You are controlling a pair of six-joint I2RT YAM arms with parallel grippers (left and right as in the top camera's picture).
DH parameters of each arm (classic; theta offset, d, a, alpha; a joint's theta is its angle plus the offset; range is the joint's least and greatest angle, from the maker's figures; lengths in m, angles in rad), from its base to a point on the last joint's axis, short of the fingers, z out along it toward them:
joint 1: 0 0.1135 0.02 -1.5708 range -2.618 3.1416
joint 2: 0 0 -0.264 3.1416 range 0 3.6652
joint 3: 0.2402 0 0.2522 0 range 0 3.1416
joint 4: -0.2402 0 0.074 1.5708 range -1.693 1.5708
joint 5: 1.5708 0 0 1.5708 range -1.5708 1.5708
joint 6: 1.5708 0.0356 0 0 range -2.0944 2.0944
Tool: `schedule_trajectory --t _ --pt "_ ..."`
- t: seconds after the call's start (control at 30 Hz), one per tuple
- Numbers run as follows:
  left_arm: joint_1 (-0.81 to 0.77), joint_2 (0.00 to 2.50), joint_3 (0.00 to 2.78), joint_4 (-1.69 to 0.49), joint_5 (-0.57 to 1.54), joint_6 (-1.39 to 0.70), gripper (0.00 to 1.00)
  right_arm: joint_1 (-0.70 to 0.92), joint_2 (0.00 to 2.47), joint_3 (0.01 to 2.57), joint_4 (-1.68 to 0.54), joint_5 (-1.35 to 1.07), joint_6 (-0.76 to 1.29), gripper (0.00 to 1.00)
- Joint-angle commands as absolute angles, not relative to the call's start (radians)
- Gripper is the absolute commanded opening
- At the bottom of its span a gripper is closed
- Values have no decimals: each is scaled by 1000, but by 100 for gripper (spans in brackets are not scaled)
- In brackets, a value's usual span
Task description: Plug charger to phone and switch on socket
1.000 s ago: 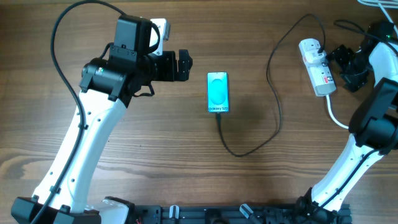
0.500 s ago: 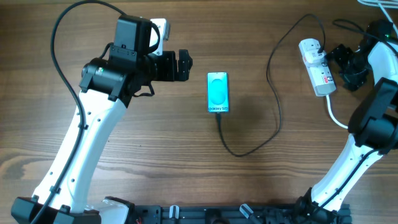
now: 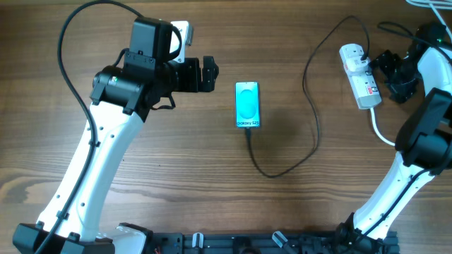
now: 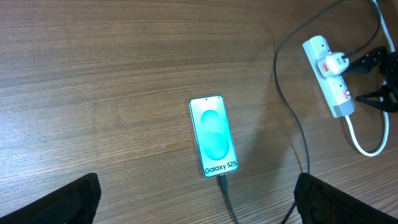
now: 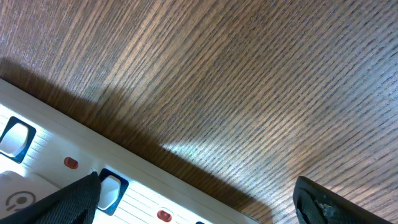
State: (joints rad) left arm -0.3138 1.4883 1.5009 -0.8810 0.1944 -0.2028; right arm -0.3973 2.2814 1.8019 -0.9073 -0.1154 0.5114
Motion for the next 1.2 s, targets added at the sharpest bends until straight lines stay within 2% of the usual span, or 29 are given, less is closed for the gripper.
schedule_trajectory --t 0.0,1.17 --pt "-308 1488 1501 -881 184 -190 100 -356 2303 1791 -933 -136 493 99" --pt "-308 1488 1501 -881 184 -190 100 -306 2304 1761 -921 -106 472 99"
